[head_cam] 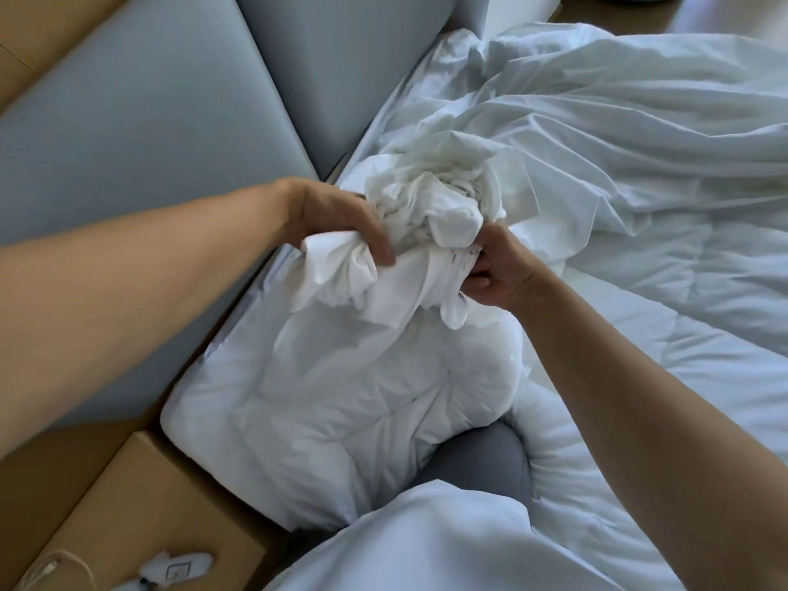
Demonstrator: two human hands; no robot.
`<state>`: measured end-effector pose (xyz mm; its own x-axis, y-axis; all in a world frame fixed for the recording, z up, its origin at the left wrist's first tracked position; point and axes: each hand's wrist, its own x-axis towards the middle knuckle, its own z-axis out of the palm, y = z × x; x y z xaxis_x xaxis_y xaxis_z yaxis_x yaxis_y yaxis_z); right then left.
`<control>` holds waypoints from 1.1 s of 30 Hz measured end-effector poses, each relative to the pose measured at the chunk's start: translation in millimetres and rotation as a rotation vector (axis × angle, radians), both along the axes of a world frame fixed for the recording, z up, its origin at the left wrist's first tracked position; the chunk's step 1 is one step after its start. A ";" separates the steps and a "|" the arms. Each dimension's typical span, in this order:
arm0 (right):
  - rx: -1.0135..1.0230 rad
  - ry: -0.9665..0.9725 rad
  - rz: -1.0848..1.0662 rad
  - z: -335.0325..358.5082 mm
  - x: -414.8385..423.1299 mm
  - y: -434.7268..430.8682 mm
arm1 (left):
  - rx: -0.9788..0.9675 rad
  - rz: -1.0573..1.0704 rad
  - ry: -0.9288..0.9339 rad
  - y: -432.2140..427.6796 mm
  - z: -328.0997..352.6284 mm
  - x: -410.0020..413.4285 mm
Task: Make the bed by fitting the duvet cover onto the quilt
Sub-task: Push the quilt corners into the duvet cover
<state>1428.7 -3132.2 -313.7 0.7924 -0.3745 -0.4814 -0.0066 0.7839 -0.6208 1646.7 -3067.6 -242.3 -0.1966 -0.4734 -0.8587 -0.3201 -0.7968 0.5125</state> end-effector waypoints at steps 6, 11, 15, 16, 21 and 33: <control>-0.118 0.060 0.030 6.7 1.6 -13.8 | 0.091 -0.080 0.151 2.4 6.7 6.9; -0.099 0.094 0.200 8.8 -3.1 -16.5 | -0.083 0.036 0.125 -8.9 11.6 10.7; -0.143 0.045 0.351 16.0 4.5 -12.3 | -0.209 0.150 0.093 -20.3 15.5 -1.5; -0.163 0.033 0.327 15.8 8.5 -12.7 | -0.227 0.169 0.076 -21.9 16.4 -2.9; -0.165 -0.018 0.144 13.1 12.2 -24.3 | -0.264 0.212 -0.063 -27.7 23.3 2.0; -0.203 0.110 0.233 20.0 4.1 -37.5 | 0.049 0.020 0.051 -17.7 21.4 17.4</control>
